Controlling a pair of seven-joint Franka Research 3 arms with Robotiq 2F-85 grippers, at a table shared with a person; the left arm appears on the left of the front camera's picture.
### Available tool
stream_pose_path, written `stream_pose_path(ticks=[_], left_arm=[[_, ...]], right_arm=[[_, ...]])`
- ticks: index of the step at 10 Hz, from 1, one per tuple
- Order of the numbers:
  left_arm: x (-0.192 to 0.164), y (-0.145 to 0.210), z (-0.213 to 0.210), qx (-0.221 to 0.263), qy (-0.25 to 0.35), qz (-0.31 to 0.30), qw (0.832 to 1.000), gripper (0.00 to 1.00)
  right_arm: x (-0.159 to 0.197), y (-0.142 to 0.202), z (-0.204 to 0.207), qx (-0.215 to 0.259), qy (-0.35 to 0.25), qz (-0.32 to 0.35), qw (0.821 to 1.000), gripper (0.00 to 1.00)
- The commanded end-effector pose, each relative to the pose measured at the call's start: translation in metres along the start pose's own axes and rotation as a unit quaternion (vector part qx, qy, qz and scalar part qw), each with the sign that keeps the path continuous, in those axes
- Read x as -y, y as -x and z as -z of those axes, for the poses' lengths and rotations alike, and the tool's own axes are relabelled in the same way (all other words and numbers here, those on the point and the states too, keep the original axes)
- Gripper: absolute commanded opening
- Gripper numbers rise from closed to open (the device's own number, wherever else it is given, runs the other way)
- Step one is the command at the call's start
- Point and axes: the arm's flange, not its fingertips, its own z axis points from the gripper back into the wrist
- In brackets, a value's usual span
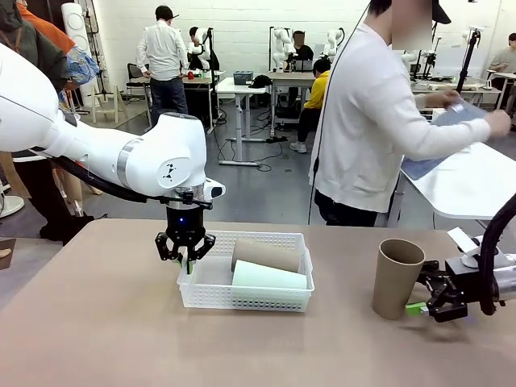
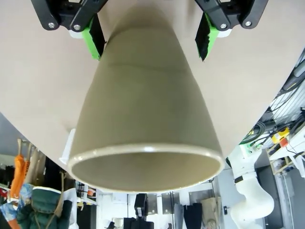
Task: Clean and organize the cups into the basket.
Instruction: Pick up the Reusable plastic cup from the right side of the table and stack it inside the Organizing basket in the center of the table.
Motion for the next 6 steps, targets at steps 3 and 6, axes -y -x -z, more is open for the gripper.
stream_pose_path(ticks=[3, 6], left_arm=[[-0.001, 0.000, -0.001, 0.005, 0.000, 0.005, 1.000, 0.00], [-0.001, 0.000, -0.001, 0.005, 0.000, 0.005, 1.000, 0.00]], right_arm=[[0.016, -0.011, 0.024, 0.020, -0.014, 0.000, 1.000, 1.00], [0.016, -0.016, 0.031, 0.032, -0.034, -0.028, 0.999, 0.40]])
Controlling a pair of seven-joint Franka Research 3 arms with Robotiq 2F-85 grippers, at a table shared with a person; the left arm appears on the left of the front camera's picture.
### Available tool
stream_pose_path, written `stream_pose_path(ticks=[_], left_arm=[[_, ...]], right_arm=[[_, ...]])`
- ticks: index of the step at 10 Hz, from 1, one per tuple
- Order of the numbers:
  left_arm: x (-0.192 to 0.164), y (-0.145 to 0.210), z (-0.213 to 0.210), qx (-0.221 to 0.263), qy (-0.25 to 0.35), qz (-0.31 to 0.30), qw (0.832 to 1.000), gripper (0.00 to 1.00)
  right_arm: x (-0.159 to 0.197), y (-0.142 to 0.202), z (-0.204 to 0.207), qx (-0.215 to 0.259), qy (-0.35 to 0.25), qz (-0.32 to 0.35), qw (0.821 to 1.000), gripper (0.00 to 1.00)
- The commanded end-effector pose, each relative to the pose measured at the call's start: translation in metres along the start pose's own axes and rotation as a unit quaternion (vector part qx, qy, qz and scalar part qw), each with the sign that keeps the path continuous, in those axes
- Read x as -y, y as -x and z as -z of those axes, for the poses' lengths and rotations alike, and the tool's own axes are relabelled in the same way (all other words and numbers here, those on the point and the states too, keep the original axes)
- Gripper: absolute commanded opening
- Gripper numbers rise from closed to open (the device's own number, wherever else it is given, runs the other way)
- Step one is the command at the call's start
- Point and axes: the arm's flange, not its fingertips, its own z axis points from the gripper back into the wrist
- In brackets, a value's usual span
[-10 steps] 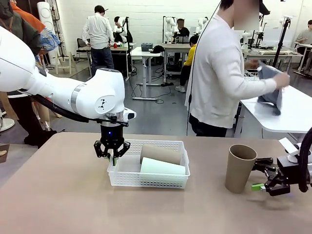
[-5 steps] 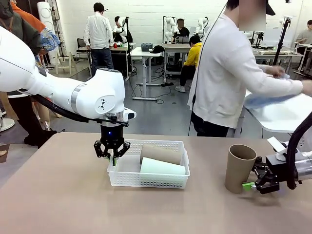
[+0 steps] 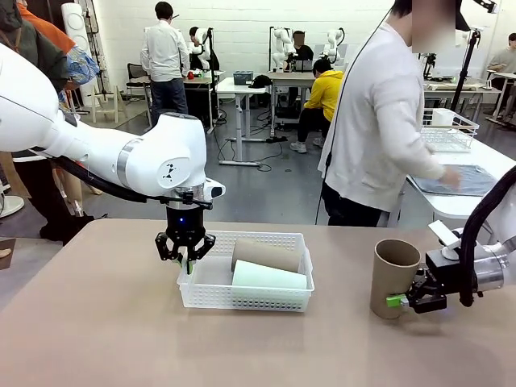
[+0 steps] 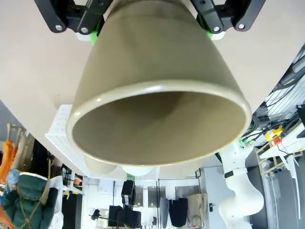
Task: Clean and organize the cups into the basket.
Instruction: Pick up the Reusable plastic cup from the right side of the table and stack it inside the Organizing basket in the center of the table.
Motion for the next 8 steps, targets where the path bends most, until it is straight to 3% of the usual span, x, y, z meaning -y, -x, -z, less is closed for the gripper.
stream_pose_path(ticks=[1, 3, 4, 6, 8], left_arm=[[-0.001, 0.000, -0.001, 0.005, 0.000, 0.005, 1.000, 0.00], [-0.001, 0.000, -0.001, 0.005, 0.000, 0.005, 1.000, 0.00], [-0.001, 0.000, -0.001, 0.005, 0.000, 0.005, 1.000, 0.00], [-0.001, 0.000, -0.001, 0.005, 0.000, 0.005, 1.000, 0.00], [-0.001, 0.000, -0.001, 0.005, 0.000, 0.005, 1.000, 0.00]], right_arm=[[0.005, 0.002, 0.003, 0.017, 0.002, -0.009, 1.000, 0.00], [0.003, -0.004, 0.003, 0.012, 0.003, -0.015, 1.000, 0.00], [0.000, -0.015, 0.001, 0.020, 0.013, -0.002, 1.000, 0.22], [-0.021, -0.092, -0.013, 0.031, -0.020, 0.033, 0.999, 0.22], [-0.035, -0.164, -0.027, 0.024, -0.013, 0.020, 0.999, 0.22]])
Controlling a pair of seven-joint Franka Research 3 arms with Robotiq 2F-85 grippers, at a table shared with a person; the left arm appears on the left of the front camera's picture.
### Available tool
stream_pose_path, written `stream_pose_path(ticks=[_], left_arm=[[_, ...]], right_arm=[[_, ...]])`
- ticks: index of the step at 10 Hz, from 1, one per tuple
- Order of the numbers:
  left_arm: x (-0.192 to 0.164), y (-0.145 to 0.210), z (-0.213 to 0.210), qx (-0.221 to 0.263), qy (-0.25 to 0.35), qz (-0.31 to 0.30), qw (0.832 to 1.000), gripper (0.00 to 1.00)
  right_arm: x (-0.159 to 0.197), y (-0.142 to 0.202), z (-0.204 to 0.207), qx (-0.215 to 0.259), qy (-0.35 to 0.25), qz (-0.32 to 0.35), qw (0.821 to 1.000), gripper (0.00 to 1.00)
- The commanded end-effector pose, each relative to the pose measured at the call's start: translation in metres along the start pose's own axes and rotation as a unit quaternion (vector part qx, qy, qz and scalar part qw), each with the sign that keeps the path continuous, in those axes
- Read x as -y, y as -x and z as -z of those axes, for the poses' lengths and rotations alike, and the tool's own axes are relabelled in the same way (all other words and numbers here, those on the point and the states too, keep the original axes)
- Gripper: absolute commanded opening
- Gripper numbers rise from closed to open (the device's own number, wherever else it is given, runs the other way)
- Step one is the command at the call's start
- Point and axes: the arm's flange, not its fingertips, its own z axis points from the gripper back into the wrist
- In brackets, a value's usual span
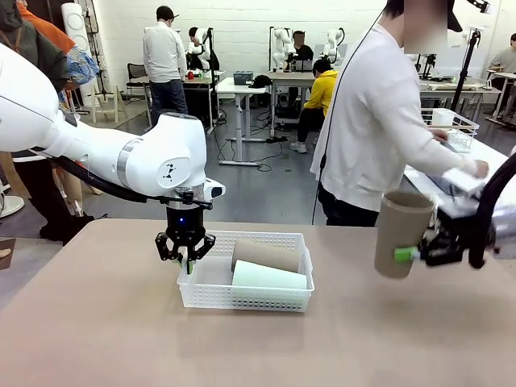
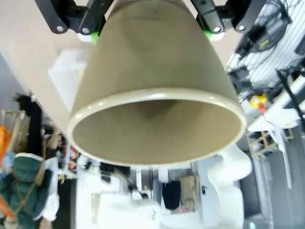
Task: Clean and organize the cups into the basket.
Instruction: Pick up the Reusable plastic cup from the right side of the table and stack it inside the Organizing basket in the center of the table.
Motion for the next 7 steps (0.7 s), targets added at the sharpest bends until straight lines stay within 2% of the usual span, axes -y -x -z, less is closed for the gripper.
stream_pose_path(ticks=[1, 2, 3, 4, 7], left_arm=[[-0.001, 0.000, -0.001, 0.005, 0.000, 0.005, 1.000, 0.00], [-0.001, 0.000, -0.001, 0.005, 0.000, 0.005, 1.000, 0.00], [-0.001, 0.000, -0.001, 0.005, 0.000, 0.005, 1.000, 0.00], [-0.001, 0.000, -0.001, 0.005, 0.000, 0.005, 1.000, 0.00], [-0.001, 0.000, -0.001, 0.005, 0.000, 0.005, 1.000, 0.00]], right_arm=[[-0.020, -0.059, -0.006, -0.016, 0.008, 0.003, 1.000, 0.22], [-0.024, -0.080, -0.007, -0.013, 0.015, -0.001, 1.000, 0.22], [-0.024, -0.086, -0.006, -0.018, 0.026, -0.002, 0.999, 0.22], [-0.021, -0.077, -0.010, -0.009, 0.009, -0.009, 1.000, 0.22], [-0.021, -0.077, -0.010, -0.009, 0.009, -0.009, 1.000, 0.22]])
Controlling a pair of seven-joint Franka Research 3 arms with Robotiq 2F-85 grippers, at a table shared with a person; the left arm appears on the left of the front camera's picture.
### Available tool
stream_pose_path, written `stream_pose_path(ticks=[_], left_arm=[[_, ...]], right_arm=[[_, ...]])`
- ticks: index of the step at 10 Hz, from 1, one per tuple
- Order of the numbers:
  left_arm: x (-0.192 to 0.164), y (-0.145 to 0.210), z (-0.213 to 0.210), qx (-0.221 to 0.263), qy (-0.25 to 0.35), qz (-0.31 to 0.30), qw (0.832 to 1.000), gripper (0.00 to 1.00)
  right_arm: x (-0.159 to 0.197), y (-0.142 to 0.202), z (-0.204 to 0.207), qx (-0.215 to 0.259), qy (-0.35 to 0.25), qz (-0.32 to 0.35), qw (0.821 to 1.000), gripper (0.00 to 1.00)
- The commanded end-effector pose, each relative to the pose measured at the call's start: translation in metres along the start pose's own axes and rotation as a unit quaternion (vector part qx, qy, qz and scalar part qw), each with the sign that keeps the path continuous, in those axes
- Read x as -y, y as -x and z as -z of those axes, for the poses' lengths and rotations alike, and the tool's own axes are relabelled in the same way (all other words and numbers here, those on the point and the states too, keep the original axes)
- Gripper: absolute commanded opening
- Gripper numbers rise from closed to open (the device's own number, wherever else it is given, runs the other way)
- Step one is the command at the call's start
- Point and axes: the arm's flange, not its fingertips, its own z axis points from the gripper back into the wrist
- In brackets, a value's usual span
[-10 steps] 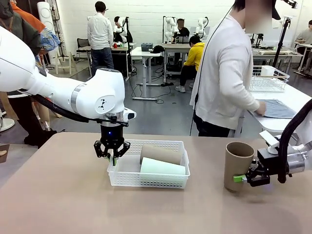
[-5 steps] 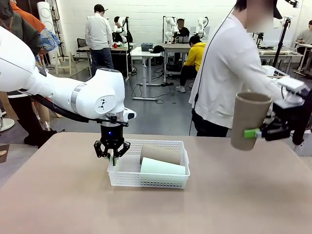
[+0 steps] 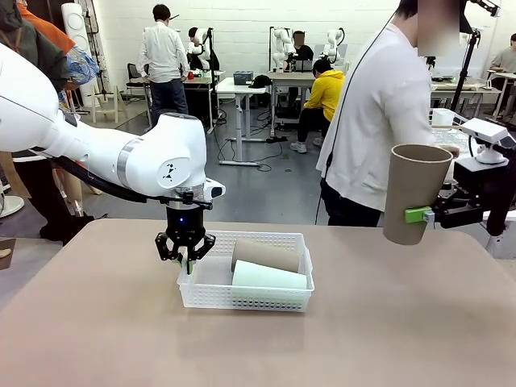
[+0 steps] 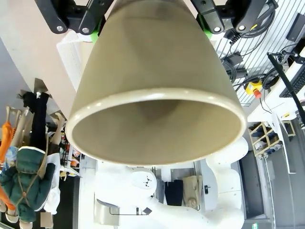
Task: Clean and organize the cups into the basket.
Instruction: Pick up the Reusable plastic cup from the right side of the table and stack it inside the Organizing basket in the center of the table.
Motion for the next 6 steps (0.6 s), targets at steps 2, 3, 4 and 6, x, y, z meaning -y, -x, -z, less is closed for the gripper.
stream_pose_path(ticks=[2, 3, 4, 6], left_arm=[[-0.001, 0.000, -0.001, 0.005, 0.000, 0.005, 1.000, 0.00], [-0.001, 0.000, -0.001, 0.005, 0.000, 0.005, 1.000, 0.00], [-0.001, 0.000, -0.001, 0.005, 0.000, 0.005, 1.000, 0.00], [-0.001, 0.000, -0.001, 0.005, 0.000, 0.005, 1.000, 0.00]], right_arm=[[0.000, 0.000, 0.000, 0.000, 0.000, 0.000, 1.000, 0.82], [0.003, -0.045, 0.027, -0.091, 0.014, 0.004, 0.996, 0.82], [0.015, -0.087, 0.055, -0.162, 0.017, 0.012, 0.987, 0.82], [0.050, -0.148, 0.111, -0.274, 0.019, 0.054, 0.960, 0.82]])
